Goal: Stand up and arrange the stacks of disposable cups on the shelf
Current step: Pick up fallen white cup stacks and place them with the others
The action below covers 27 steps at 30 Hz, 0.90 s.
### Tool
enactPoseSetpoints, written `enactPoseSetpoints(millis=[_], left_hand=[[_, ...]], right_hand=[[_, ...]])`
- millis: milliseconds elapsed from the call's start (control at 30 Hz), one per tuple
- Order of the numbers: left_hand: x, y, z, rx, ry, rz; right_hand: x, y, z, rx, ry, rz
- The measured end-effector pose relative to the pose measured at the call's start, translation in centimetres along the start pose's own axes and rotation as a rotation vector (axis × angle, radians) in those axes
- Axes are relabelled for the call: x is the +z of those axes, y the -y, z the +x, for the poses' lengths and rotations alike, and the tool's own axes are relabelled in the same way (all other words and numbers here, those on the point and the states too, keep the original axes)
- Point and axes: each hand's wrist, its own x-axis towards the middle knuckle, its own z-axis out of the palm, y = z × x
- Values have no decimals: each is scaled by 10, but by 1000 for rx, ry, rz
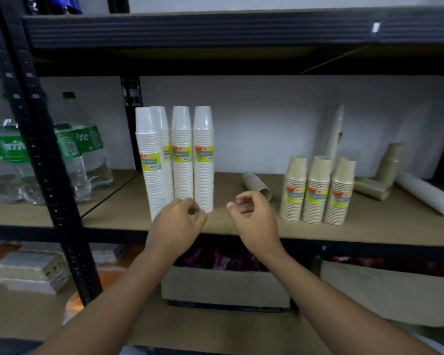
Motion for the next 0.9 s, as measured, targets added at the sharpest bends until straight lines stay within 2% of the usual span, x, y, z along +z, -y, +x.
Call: enactPoseSetpoints(millis=[133, 267, 533, 700, 900], left_hand=[[37, -59, 5, 83, 61, -46], [77, -124, -1, 193, 152, -134], [161, -250, -11, 353, 331, -288], [209, -300, -2, 384, 380, -264], [260, -328, 23, 353, 451, -195]], right_hand=[[-71, -10, 5, 8, -96, -53], [-145, -25, 7, 68, -204, -62], [-292, -62, 18, 196, -391, -229], [-355, -86, 35, 295, -412, -351], [-388, -123, 69, 324, -393, -440]])
